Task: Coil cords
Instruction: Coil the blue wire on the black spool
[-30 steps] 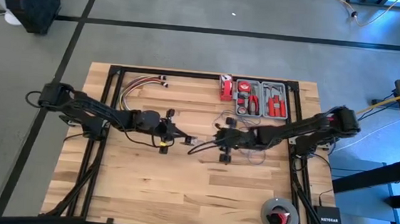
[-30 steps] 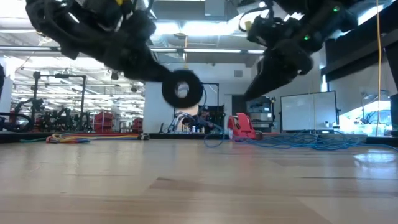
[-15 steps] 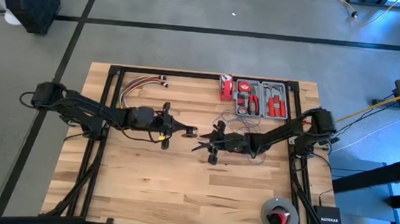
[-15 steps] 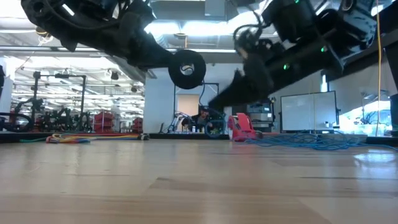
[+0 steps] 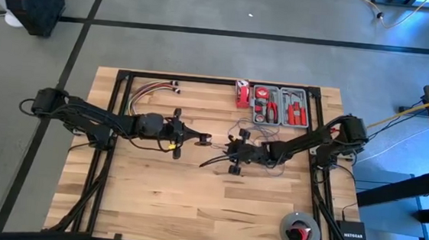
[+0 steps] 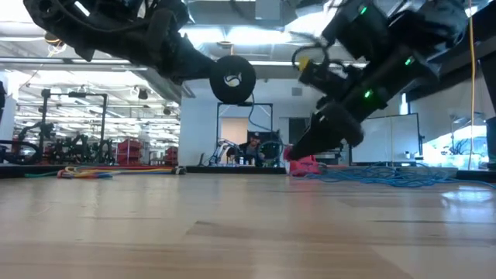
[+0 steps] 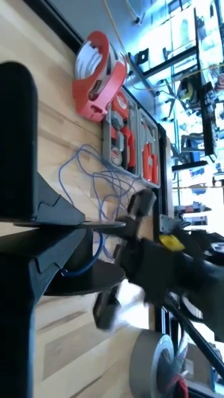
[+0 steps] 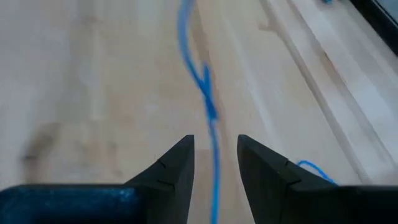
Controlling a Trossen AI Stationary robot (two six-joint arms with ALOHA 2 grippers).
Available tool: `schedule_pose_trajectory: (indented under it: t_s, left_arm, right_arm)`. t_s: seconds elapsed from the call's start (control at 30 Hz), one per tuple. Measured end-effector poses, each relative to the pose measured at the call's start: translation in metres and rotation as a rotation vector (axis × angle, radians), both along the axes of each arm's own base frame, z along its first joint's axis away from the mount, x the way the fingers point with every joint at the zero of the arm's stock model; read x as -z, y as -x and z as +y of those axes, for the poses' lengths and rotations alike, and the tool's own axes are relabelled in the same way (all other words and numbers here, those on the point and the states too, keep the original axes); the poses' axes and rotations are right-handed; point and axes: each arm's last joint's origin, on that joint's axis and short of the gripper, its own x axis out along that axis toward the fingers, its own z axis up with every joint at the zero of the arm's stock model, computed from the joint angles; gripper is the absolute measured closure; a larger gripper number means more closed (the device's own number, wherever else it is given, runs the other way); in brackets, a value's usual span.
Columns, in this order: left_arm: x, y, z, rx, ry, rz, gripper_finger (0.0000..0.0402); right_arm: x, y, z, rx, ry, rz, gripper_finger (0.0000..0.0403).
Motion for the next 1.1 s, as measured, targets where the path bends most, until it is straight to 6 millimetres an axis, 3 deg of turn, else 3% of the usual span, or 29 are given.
schedule_pose_trajectory:
  t_s: [0.13, 0.33, 0.63, 0.83, 1.1]
  left_arm:
    - [0.000, 0.000, 0.000, -0.001, 0.000, 0.003, 0.0401]
    - [0.002, 0.001, 0.002, -0.018, -0.003, 0.026, 0.0401]
    - [-0.022, -0.006, 0.009, -0.152, -0.085, -0.032, 0.0401]
    - [-0.061, -0.004, 0.013, -0.181, -0.094, -0.169, 0.0401]
    - [-0.068, 0.008, -0.001, -0.124, -0.072, -0.169, 0.0401]
  right_arm:
    - [0.007, 0.001, 0.000, 0.012, 0.013, 0.030, 0.0290]
    - [0.008, 0.006, 0.020, -0.041, 0.055, 0.059, 0.0391]
    - [0.011, 0.019, 0.057, -0.025, 0.059, 0.068, 0.0391]
    - [0.013, 0.021, 0.057, 0.005, 0.022, 0.073, 0.0392]
    - [0.013, 0.020, 0.053, 0.058, -0.012, 0.081, 0.0364]
